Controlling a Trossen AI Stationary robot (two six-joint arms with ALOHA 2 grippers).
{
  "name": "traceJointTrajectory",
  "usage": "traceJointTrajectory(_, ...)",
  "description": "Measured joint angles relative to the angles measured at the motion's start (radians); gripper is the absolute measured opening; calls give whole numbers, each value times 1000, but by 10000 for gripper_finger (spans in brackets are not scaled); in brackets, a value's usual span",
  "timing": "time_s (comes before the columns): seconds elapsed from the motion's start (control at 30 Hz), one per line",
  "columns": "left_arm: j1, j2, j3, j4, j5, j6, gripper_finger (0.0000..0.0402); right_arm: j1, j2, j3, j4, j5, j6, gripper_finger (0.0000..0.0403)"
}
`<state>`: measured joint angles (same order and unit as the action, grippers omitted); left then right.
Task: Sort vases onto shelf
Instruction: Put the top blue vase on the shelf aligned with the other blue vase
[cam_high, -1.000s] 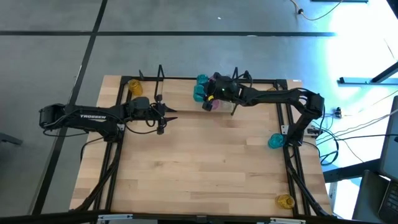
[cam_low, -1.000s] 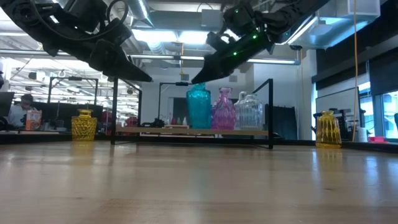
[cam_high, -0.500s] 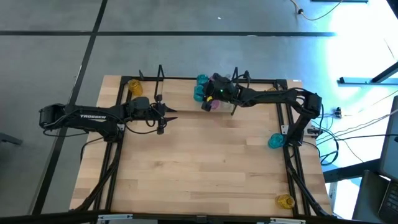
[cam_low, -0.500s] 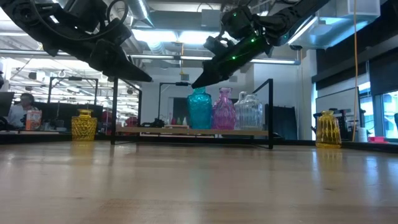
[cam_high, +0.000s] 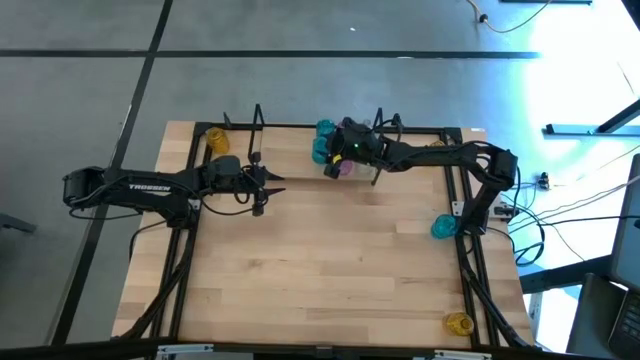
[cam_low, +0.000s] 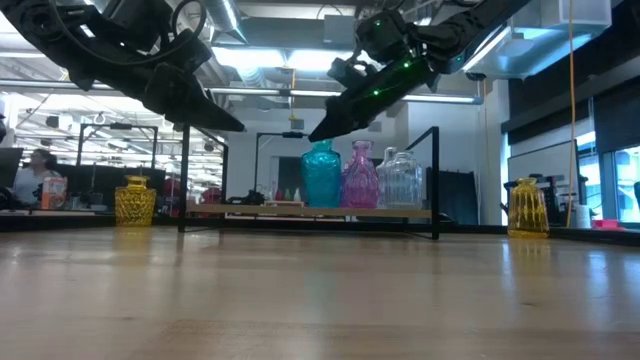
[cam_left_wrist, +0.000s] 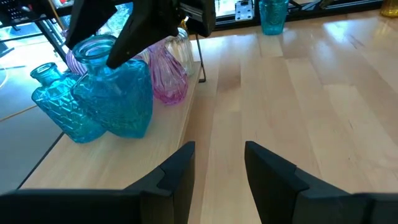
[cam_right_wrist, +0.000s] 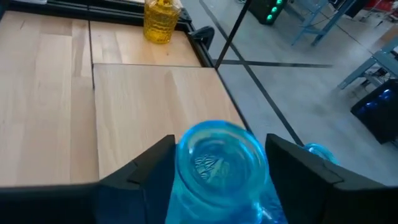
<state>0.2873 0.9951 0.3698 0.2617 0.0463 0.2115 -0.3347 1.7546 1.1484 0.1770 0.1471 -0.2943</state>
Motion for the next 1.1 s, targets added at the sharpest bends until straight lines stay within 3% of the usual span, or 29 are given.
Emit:
traceJointTrajectory(0.2, 0, 0, 0, 0, 0, 0, 133, 0, 0, 0, 6, 29, -6, 259)
traceJointTrajectory(0.47, 0, 0, 0, 0, 0, 0, 133, 3, -2, 0, 6, 70, -55, 259)
traceJointTrajectory(0.7, 0, 0, 0, 0, 0, 0, 133, 98, -43, 26, -57, 147, -103, 259)
traceJointTrajectory(0.87, 0, 0, 0, 0, 1, 1, 133, 193, -50, 9, -157, 129, -102, 259)
traceJointTrajectory(0.97, -1, 0, 0, 0, 1, 0, 133, 235, -32, -17, -156, 125, -99, 249)
traceJointTrajectory(1.1, -1, 0, 0, 0, 3, 0, 133, 243, 6, -33, -144, 126, -77, 203)
